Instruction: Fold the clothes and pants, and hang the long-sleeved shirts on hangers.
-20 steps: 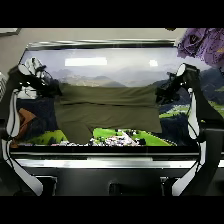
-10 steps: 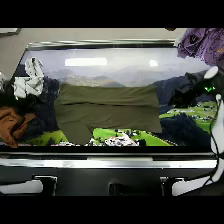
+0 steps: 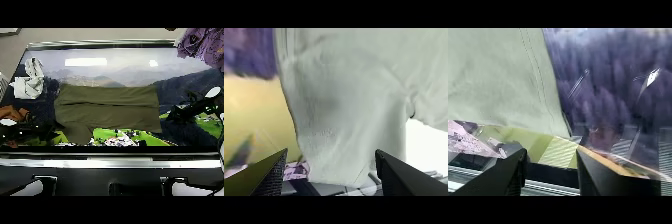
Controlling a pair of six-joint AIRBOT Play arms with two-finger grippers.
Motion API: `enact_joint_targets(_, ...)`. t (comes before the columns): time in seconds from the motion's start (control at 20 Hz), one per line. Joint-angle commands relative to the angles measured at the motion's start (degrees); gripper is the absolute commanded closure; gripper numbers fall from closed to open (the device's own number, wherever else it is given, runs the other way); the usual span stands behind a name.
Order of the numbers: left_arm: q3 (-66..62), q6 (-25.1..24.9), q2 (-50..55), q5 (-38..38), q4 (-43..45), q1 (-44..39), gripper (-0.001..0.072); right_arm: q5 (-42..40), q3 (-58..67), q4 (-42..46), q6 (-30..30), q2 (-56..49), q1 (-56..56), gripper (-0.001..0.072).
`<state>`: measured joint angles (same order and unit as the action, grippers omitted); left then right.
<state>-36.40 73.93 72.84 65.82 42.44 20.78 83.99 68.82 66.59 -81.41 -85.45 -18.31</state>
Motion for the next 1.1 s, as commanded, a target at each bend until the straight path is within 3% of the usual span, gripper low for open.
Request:
enact_joint_targets(0.0,2.27,-1.09,1.01,-1.4,-1.64,-3.15,0.0089,-0.87,-1.29,-0.48,0.39,0.68,-0.07,0.0327)
enact_joint_targets(0.4,2.27,-0.92,4.07,-2.93,-1.55,-6.56,0.0107,-2.82,-1.29,-0.52,0.17,0.68,-0.07,0.0327)
enact_joint_targets(0.45,2.27,-0.92,4.07,-2.86,-1.55,-6.56,0.0175,-3.13,-1.29,-0.39,0.17,0.68,-0.07,0.0327)
enact_joint_targets(0.55,2.27,-1.18,4.04,-2.67,-1.53,-6.56,0.0691,-3.56,-1.31,-0.35,0.55,0.66,-0.09,0.0327)
enact_joint_targets(0.6,2.27,-1.36,4.02,-2.67,-1.55,-6.56,0.0686,-3.39,-1.36,-0.26,1.51,0.55,-0.09,0.0315)
enact_joint_targets(0.7,2.27,-1.49,4.02,-2.64,-1.55,-6.56,0.0686,-3.13,-1.79,-0.13,1.7,0.2,-0.09,0.0117)
enact_joint_targets(1.05,2.27,-1.53,4.0,-2.49,-1.55,-6.56,0.0686,-8.24,-14.6,-6.34,5.62,0.15,-0.07,0.0126)
